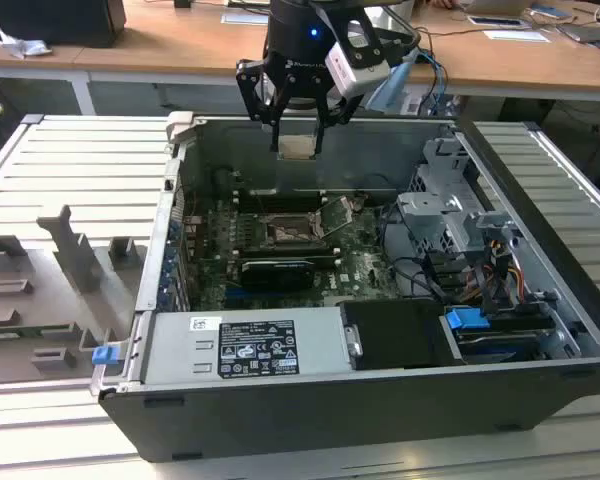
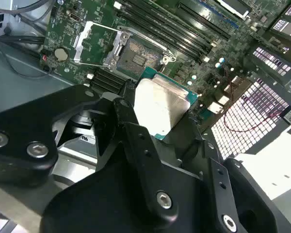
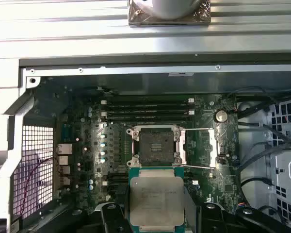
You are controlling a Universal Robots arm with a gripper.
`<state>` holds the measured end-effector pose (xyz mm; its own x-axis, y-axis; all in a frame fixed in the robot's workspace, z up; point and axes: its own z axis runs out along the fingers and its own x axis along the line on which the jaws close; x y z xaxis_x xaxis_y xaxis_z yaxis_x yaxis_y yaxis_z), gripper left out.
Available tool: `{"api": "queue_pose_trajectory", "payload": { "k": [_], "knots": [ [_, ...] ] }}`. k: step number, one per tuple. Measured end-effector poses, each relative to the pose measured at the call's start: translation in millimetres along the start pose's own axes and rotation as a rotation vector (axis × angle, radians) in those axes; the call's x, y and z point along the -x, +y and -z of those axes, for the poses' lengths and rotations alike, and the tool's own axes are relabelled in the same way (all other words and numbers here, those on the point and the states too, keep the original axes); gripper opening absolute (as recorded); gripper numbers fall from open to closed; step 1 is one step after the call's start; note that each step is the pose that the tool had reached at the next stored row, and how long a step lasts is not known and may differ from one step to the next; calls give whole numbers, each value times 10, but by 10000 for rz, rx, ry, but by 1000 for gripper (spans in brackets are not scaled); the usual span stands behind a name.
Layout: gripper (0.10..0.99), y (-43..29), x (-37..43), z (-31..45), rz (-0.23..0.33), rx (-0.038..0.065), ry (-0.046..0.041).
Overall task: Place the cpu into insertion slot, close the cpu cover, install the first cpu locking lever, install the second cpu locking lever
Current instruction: 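Place the cpu into insertion slot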
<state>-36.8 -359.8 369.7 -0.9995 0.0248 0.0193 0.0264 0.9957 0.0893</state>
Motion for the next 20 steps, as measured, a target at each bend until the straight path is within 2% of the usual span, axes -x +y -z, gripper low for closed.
{"api": "queue_pose_trajectory", "payload": {
  "k": [20],
  "knots": [
    [541, 0, 0, 0, -391, 7, -35]
  ]
}}
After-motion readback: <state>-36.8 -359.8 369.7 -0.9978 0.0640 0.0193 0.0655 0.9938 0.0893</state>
